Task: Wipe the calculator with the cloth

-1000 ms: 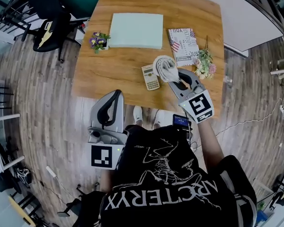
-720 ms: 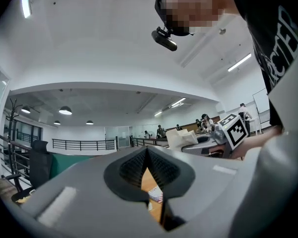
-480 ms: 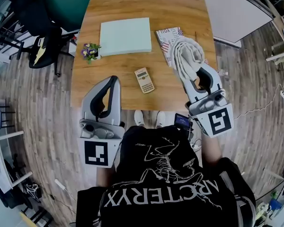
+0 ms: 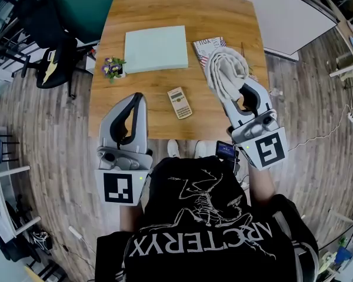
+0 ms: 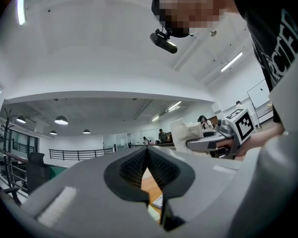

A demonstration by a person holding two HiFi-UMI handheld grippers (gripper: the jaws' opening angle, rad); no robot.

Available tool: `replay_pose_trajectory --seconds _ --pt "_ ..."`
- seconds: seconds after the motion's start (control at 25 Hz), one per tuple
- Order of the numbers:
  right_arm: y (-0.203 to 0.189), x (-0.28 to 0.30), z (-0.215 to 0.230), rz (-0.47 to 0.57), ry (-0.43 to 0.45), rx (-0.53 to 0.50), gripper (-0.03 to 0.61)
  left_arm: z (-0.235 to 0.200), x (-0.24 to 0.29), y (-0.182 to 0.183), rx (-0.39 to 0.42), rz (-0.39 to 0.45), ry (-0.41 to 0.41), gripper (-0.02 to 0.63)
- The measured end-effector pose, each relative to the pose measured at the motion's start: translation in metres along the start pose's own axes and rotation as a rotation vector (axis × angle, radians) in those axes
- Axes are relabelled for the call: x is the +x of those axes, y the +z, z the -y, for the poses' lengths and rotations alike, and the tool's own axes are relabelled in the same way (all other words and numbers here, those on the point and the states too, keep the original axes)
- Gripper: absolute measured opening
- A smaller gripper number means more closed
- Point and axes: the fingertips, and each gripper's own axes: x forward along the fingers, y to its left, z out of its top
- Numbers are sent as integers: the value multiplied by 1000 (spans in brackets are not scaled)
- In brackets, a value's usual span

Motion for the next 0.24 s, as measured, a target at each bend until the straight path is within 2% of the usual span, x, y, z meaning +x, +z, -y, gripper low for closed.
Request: replay_pose_trajectory --seconds 0.24 --pt "-3 6 -6 -17 28 -26 91 2 5 0 -3 4 -12 9"
